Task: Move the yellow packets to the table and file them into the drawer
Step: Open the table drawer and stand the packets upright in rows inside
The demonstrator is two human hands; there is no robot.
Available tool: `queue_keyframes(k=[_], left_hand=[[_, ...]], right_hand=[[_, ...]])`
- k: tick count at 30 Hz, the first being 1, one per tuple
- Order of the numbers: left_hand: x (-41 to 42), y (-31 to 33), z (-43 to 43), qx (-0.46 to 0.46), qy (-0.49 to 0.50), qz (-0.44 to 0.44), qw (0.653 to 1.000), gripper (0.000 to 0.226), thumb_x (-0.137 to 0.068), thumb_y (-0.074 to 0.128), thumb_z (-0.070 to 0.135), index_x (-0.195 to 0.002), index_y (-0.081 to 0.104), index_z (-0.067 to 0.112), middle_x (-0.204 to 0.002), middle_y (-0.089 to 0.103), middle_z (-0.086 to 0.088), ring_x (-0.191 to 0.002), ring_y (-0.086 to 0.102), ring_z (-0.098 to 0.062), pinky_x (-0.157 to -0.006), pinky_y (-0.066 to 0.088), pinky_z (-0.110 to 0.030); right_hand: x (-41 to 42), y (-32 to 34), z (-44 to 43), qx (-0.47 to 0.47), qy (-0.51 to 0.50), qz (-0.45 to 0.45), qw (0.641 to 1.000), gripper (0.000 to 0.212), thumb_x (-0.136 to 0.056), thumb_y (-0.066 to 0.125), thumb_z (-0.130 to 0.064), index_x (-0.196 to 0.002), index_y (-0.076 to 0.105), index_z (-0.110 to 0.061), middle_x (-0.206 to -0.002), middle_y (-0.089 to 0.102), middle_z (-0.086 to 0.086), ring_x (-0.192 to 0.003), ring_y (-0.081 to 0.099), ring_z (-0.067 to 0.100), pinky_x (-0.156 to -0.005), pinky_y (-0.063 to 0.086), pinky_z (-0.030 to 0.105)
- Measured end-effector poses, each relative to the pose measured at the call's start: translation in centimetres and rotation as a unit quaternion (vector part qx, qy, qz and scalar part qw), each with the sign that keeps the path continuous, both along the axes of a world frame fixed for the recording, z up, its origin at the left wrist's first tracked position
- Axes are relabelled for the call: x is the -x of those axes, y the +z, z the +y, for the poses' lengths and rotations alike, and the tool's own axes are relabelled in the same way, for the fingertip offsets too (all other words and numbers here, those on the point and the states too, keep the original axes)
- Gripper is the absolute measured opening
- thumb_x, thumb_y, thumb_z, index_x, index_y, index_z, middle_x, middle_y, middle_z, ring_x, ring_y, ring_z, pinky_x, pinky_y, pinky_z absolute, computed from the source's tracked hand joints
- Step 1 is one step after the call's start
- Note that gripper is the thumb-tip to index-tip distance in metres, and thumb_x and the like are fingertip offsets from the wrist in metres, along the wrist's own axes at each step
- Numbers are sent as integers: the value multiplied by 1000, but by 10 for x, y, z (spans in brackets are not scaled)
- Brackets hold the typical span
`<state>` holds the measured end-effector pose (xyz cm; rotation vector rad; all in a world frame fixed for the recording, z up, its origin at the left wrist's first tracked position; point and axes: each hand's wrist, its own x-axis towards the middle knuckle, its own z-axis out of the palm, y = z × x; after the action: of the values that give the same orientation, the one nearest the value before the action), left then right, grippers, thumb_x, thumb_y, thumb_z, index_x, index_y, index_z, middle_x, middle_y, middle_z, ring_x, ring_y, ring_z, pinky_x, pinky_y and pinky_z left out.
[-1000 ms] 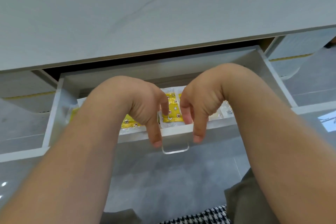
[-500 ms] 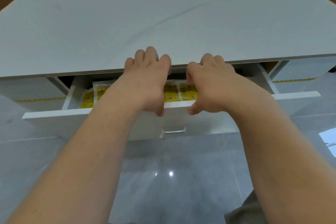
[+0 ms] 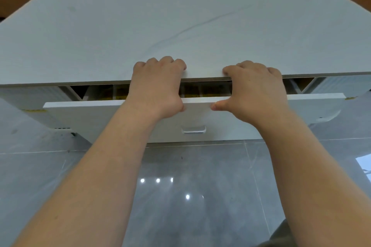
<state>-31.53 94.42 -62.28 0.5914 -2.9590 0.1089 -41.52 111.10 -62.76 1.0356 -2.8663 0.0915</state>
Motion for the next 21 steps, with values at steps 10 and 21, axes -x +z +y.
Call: queue_keyframes(k=[10, 21], left_hand=[[8, -25, -14, 46, 5, 131, 990, 61, -69, 84, 53, -122, 62, 30, -115, 63, 6, -101, 57, -27, -88, 38, -42], [22, -47, -21, 62, 17, 218, 974, 49, -64, 92, 38, -104, 68, 21, -94, 62, 1, -89, 52, -28, -71, 31, -36]], right_hand=[[15, -33, -12, 115, -32, 106, 987, 66, -71, 74, -71, -115, 63, -23, -107, 55, 2, -101, 49, 29, -85, 37, 42], [28, -52, -27, 187, -63, 179, 964, 57, -68, 83, -60, -98, 65, -15, -93, 55, 4, -88, 50, 28, -75, 32, 39]])
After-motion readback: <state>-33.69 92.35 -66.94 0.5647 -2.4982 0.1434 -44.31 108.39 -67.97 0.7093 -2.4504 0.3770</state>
